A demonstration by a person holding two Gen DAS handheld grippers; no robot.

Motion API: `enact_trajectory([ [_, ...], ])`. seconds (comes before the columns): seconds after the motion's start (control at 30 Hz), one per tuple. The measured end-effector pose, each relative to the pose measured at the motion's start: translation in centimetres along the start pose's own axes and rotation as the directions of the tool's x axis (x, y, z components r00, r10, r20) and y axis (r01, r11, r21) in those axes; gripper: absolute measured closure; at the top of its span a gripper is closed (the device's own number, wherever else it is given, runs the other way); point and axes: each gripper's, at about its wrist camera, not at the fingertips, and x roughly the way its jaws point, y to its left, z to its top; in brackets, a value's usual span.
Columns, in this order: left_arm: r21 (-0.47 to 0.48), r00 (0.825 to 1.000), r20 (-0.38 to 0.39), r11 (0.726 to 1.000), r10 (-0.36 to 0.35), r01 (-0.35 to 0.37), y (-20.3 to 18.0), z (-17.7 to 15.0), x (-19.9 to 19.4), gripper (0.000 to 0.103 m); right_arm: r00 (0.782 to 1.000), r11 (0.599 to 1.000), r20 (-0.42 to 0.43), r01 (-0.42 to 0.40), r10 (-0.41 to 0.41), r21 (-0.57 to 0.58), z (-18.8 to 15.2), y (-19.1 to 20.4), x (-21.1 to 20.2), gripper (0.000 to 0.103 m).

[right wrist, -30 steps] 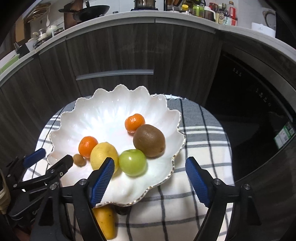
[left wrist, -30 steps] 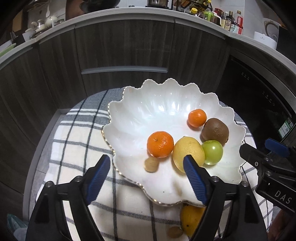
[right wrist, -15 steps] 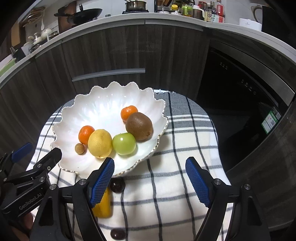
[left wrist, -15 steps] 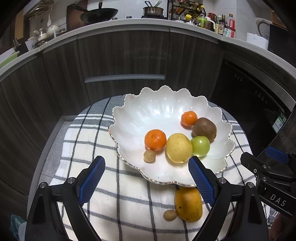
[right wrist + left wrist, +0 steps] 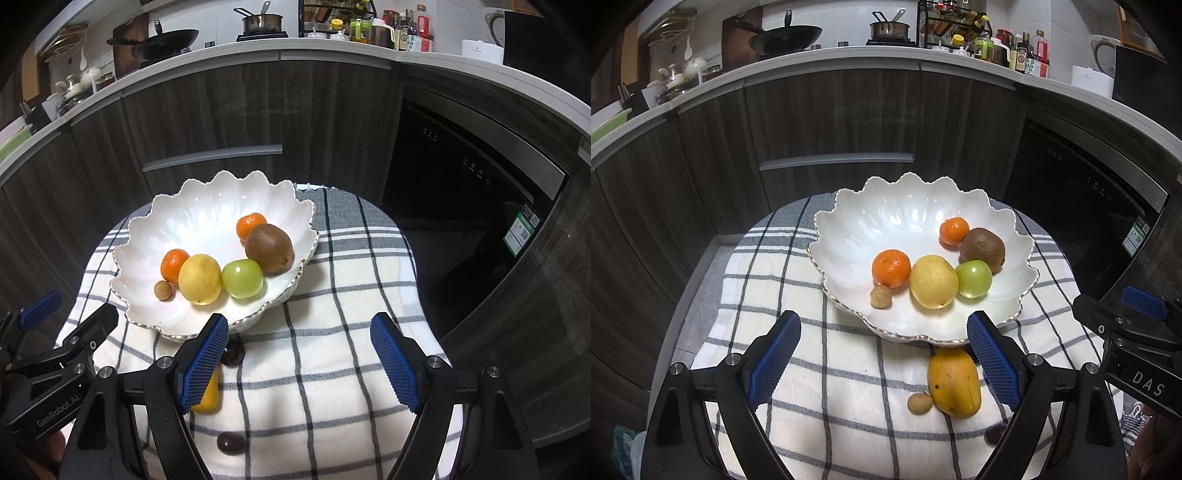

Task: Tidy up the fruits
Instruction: 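Withdraw both tools from the bowl toward the mango, then grasp the yellow mango with the left tool and lift it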

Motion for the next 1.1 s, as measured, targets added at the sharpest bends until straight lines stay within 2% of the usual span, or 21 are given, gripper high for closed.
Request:
enact_trajectory([
  [0.4,0.039,1.0,-0.016,0.999,-0.018,0.018,-2.6,-1.8,0.3,0.011,1.0,0.999,-0.02,0.022,-0.021,0.035,-2.2,-2.3,-0.1,0.023],
  [0.7,0.086,0.999,-0.035,0.996,-0.028,0.031,-4.9,-3.4,2.0,0.011,0.997,0.996,-0.058,0.045,-0.041,0.078,-4.4,-4.7,1.2,0.023],
  [0.93,0.092,0.997,-0.073,0.995,-0.029,0.035,-5.6,-4.4,4.1,0.012,0.996,0.995,-0.069,0.06,-0.054,0.083,-5.2,-5.1,2.0,0.023],
  [1.1,0.105,0.995,-0.095,0.994,-0.027,0.037,-6.0,-4.9,5.5,0.02,0.995,0.994,-0.088,0.062,-0.055,0.086,-5.8,-5.3,2.9,0.023],
])
